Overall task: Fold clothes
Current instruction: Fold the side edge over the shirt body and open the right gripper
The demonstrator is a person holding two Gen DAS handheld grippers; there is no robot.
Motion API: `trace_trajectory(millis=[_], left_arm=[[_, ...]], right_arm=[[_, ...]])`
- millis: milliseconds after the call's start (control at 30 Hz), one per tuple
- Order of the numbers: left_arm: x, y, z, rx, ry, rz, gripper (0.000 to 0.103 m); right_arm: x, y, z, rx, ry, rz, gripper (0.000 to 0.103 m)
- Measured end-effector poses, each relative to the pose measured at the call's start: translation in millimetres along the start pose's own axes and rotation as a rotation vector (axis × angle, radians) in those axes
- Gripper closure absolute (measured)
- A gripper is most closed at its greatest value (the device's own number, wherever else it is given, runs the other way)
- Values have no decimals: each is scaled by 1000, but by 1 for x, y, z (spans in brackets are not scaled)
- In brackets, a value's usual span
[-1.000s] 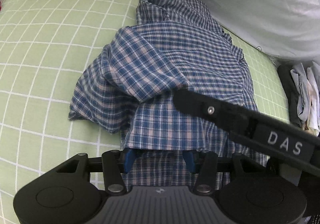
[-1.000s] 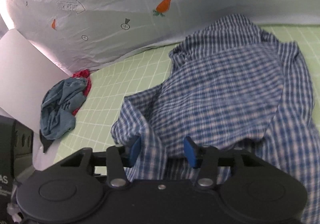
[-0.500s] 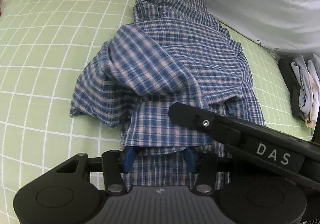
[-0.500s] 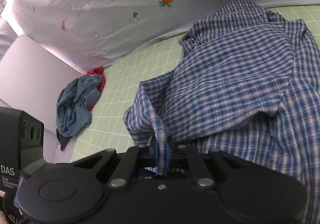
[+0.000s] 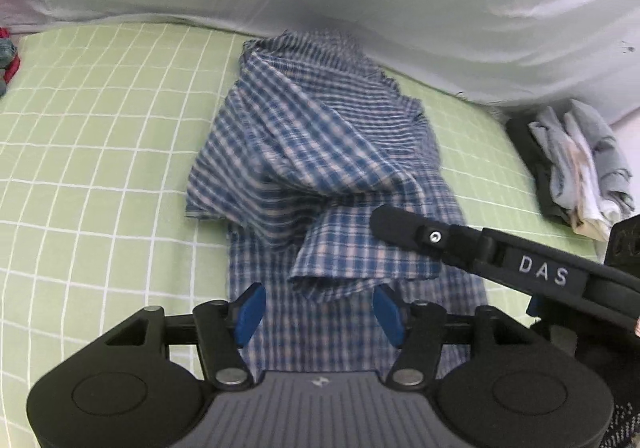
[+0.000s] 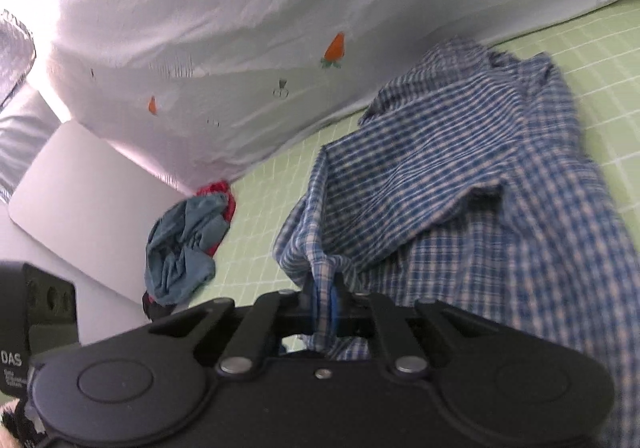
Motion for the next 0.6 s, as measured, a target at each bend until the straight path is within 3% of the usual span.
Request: trace_trajectory(millis=[233, 500, 600], left_arm=[[27, -26, 12, -2, 14, -10, 42], [53, -60, 13, -56, 4, 14, 42], [63, -72, 12, -73, 6, 2, 42]], right_arm=[[19, -20, 54, 87, -41, -47, 97], [72, -52, 110, 90, -87, -222, 97], [82, -60, 113, 66, -113, -228, 97]])
Point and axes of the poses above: each gripper's, at about its wrist camera, not at the fingertips, and z roughly against the way its jaws point, x to its right, y to its top, the point moved 7 cm from there along -z, roughly the way its jaws point, and after that the axes turned 14 degrees about -z, right-handed, at the moved point
